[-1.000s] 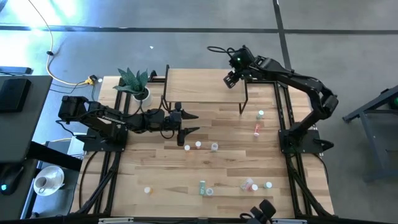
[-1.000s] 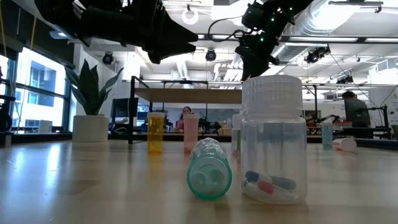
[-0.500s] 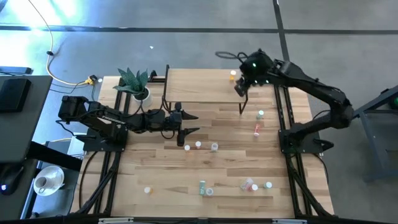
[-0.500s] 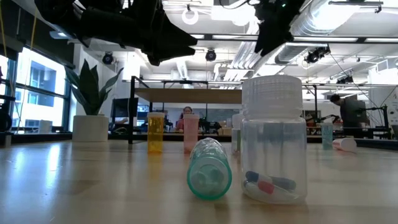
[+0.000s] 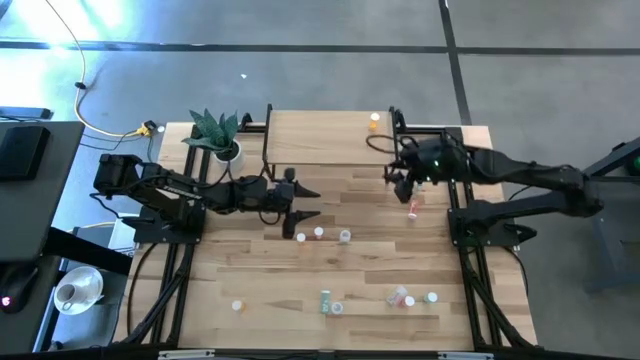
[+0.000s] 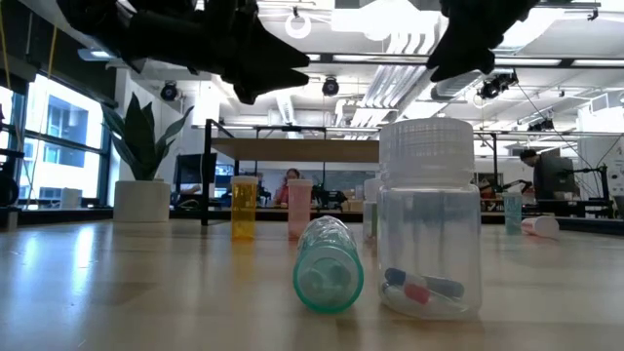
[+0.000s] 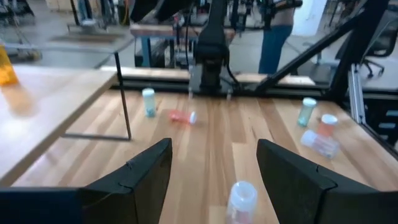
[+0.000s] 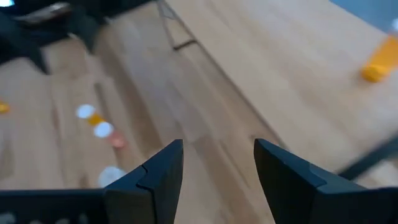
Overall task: Pick and place medicine bottles onto shelf by color
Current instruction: Put the top left pink pill bottle on the shelf
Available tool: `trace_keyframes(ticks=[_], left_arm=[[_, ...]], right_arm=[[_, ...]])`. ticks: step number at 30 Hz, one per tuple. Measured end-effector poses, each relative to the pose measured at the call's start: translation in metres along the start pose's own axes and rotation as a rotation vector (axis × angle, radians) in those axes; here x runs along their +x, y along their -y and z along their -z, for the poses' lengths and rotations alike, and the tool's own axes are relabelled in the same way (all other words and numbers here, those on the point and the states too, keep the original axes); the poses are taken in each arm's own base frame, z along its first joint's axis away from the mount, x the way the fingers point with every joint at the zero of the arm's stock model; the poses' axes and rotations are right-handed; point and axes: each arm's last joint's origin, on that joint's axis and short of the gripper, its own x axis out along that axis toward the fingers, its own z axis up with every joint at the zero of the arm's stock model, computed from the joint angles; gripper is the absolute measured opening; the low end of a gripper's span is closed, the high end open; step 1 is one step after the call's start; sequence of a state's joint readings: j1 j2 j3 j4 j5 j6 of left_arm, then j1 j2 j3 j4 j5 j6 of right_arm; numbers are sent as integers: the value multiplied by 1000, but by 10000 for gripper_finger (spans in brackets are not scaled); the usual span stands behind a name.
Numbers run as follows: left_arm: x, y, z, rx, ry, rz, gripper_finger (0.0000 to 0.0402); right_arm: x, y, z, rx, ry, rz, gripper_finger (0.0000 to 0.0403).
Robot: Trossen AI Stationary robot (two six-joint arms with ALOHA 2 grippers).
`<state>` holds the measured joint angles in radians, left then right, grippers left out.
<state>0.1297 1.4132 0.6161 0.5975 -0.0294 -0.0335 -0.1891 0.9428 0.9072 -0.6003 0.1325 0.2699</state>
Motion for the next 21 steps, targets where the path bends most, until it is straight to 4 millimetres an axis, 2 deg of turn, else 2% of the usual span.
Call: trace_keyframes(ticks=[4,9,14,21], left_arm=[[6,6,-9,-14,-126,7,225],[8,17,-23,58,-305,26,225],[5,32,-29,106,-392,29,225],[2,42,-25,65,-431,29,225]], right_arm=[[6,-13,17,-26,80,-53,188],[19,-25,38,-56,152,-52,188],[26,-33,54,-73,188,-58,188],[24,-36,51,-93,211,-74,188]])
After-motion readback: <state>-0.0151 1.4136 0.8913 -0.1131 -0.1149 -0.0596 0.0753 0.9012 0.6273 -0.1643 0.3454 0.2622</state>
